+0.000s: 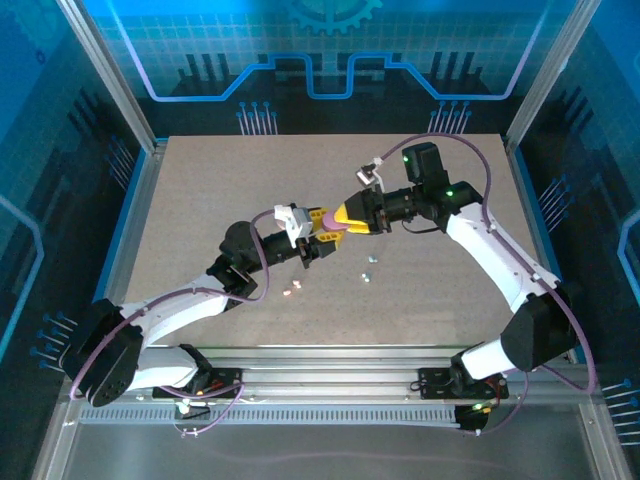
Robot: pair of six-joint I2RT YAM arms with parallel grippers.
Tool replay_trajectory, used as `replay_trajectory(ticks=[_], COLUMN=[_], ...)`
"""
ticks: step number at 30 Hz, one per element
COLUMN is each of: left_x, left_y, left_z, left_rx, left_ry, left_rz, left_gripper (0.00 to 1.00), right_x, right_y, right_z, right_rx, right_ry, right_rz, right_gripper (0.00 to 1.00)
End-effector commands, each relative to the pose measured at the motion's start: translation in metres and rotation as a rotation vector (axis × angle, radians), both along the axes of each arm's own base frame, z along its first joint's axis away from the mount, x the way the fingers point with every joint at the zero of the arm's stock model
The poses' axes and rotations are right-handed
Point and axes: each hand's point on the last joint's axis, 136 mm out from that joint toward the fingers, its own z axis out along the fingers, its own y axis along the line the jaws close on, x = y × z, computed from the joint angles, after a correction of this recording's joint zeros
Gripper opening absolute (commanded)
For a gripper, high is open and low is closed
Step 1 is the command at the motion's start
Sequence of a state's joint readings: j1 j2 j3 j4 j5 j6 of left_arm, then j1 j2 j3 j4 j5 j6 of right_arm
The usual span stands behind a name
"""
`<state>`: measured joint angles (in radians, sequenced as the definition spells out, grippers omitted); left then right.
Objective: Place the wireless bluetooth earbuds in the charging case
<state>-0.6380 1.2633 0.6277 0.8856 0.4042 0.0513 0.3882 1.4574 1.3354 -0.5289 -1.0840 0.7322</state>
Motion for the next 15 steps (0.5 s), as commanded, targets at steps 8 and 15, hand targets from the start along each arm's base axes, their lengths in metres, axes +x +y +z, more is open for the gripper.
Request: replay_trajectory(ticks=[8, 15], left_x=[0.011, 0.012], left_y=[0.003, 0.004], left_z=[0.01, 0.001], left_rx=[0.005, 0.059], left_ry=[-0.024, -0.007], left_rz=[0.069, 0.085], left_gripper=[0.42, 0.61], right_x=[0.0, 0.013], right_y=[0.002, -0.004], right_z=[-0.002, 0.003], right_rx=[-0.002, -0.005], right_ry=[-0.009, -0.074], right_rz=[-0.003, -0.087], right_gripper=[0.16, 0.1])
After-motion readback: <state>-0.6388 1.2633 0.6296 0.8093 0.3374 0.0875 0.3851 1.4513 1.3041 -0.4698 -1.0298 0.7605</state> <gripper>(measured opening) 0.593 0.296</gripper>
